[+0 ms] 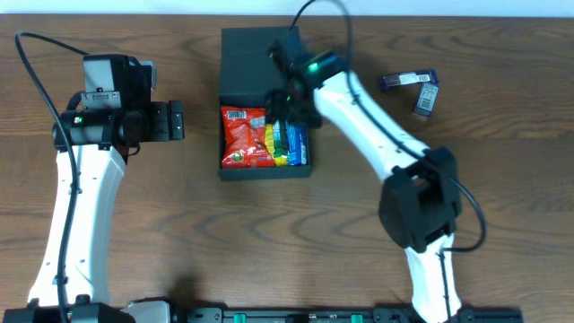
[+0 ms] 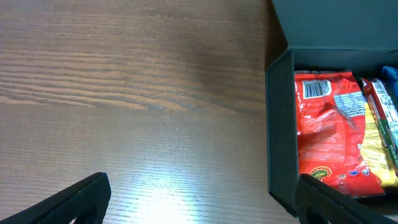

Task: Pack container
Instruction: 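Carry the green-and-white bar into the box and release it, then move the right gripper to the purple bar and grasp it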

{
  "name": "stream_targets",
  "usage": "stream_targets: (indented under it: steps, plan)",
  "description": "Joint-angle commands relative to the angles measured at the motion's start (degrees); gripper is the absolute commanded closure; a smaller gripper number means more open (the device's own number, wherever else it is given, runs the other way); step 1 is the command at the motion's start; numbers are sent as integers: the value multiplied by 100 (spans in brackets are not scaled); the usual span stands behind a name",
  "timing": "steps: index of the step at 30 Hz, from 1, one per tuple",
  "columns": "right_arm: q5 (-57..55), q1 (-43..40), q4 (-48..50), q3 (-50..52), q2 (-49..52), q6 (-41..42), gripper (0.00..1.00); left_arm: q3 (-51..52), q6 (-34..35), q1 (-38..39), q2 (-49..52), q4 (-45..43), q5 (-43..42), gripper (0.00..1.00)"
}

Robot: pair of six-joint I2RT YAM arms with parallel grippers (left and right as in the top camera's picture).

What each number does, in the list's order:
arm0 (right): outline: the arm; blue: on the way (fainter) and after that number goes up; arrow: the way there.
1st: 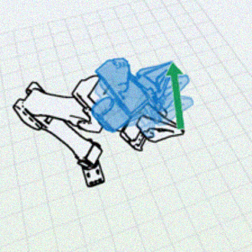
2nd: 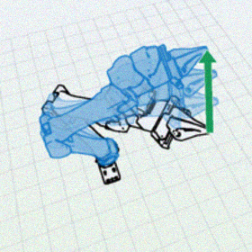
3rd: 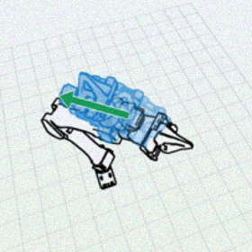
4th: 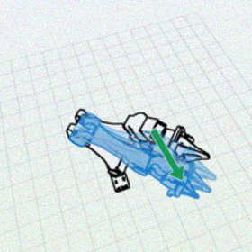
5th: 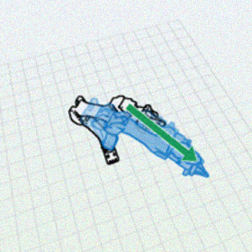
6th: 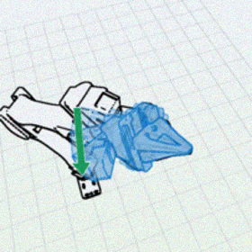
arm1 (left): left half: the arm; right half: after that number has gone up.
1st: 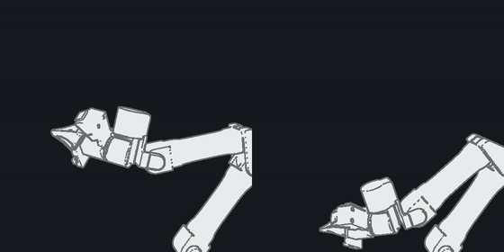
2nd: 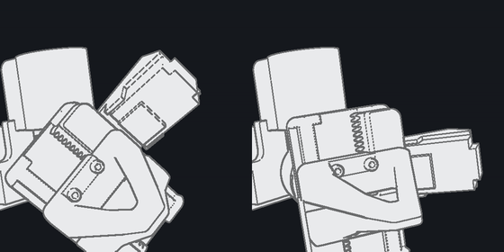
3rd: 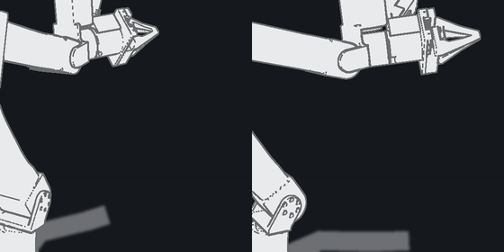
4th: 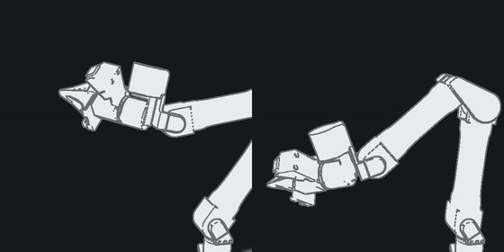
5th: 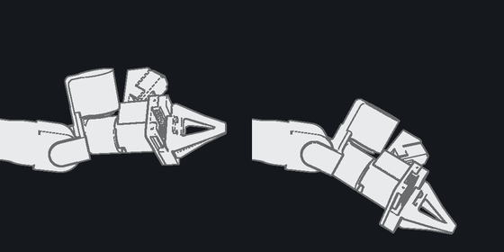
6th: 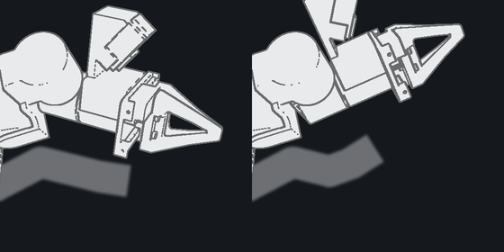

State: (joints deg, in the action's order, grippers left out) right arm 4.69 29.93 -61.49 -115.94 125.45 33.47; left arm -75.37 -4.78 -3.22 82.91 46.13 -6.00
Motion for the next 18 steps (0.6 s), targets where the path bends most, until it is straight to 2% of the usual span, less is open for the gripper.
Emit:
stream_targets:
  steps: [1, 5, 10, 14, 18]
  plan:
    - [-1130, -365, 74, -330, -662, 450, 24, -125, -61, -15, -50, 17, 39, 5]
    - [-1543, -911, 2, -321, -713, 1497, 23, -125, -59, -15, -50, 17, 39, 5]
    - [-1541, -1679, 212, -234, -330, 3718, 22, -125, -59, -15, -50, 15, 39, 5]
    - [-1397, -2107, 973, -234, 149, 4170, 19, -125, -59, -15, -50, 17, 39, 4]
    - [-409, -2557, 1668, -332, 850, 4387, 19, -125, -59, -15, -50, 17, 39, 5]
